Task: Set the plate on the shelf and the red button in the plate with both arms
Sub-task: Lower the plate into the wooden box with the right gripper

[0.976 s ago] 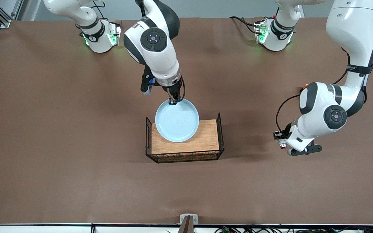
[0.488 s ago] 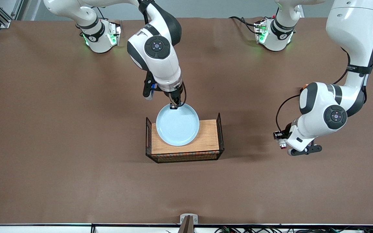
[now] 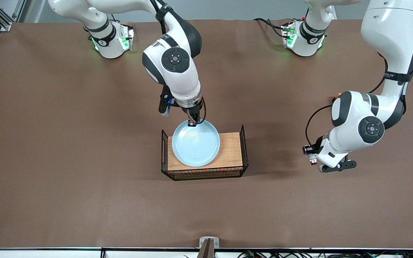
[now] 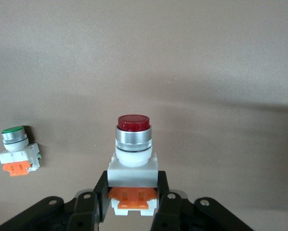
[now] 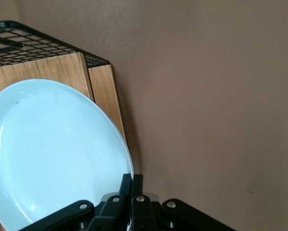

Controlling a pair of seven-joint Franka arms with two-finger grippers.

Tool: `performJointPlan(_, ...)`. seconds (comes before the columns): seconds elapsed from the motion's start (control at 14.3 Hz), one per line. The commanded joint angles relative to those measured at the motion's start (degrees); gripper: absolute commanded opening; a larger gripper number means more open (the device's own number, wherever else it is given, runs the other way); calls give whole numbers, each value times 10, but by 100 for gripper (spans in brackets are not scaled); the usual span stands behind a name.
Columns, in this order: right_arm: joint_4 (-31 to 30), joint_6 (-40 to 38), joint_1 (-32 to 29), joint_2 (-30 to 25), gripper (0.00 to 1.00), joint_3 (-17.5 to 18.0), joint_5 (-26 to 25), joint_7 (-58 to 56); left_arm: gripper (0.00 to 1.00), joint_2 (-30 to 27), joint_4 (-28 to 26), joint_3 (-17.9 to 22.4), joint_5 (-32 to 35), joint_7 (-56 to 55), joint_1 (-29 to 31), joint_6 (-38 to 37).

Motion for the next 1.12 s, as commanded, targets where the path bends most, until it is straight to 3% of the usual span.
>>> performJointPlan(0.0,17,0,-1,14,0,2,-16,17,28,1,8,2,10,-9,-3,-9)
performJointPlan(0.49,16,23,8,34,0,2,-20,18,28,-7,8,2,11,-6,0,-10)
performJointPlan(0.77,17,23,9,40,2,2,-20,18,28,-40,10,0,6,-7,-1,-61)
performJointPlan(0.84,18,22,9,40,6,2,-20,18,28,-50,11,0,5,-7,-2,-80)
performJointPlan(0.98,18,22,6,39,35,3,-17,19,28,-65,25,-14,2,-6,-1,-120)
performJointPlan(1.05,18,21,3,39,42,3,-14,20,28,-67,41,-18,2,-7,-1,-147)
